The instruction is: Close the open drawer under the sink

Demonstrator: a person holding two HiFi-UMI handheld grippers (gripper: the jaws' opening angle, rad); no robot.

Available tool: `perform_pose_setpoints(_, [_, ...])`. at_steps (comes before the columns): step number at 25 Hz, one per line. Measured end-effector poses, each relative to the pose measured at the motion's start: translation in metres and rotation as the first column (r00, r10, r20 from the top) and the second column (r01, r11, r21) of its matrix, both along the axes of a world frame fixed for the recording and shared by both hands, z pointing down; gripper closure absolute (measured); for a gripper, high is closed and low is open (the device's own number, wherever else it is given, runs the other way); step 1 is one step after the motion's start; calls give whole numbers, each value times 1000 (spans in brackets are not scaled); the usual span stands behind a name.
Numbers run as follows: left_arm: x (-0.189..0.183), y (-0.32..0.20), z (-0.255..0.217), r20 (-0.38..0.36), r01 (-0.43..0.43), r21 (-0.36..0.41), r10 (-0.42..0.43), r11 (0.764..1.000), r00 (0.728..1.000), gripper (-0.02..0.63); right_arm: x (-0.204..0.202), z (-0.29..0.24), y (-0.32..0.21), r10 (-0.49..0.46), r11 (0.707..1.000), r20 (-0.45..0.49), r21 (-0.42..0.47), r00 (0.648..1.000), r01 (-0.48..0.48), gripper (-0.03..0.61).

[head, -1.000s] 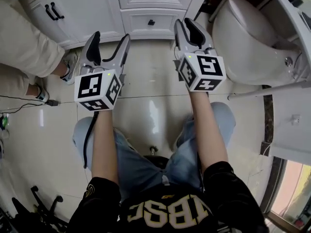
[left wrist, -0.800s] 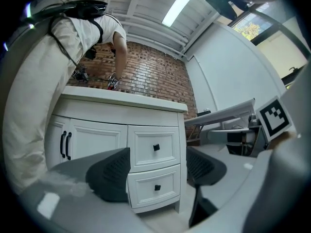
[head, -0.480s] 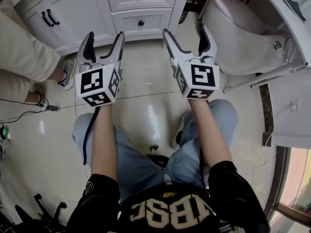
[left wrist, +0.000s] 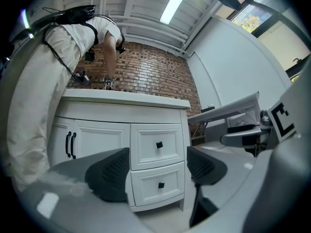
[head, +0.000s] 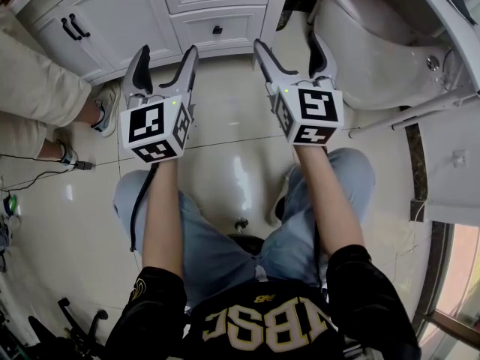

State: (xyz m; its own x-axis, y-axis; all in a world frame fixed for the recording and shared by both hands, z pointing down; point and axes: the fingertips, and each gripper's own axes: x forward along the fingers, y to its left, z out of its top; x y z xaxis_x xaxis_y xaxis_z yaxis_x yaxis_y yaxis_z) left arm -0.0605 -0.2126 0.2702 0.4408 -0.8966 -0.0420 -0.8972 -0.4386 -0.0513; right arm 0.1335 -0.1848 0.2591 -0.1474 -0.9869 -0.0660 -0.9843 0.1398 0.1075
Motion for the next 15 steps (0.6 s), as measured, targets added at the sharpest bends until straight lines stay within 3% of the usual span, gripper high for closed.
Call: perform_pose_setpoints(15, [7,-5,3,13,-16,-10,16,1000,1000,242,-7,7,-10,-23,999,-19,-29,1000,23,167])
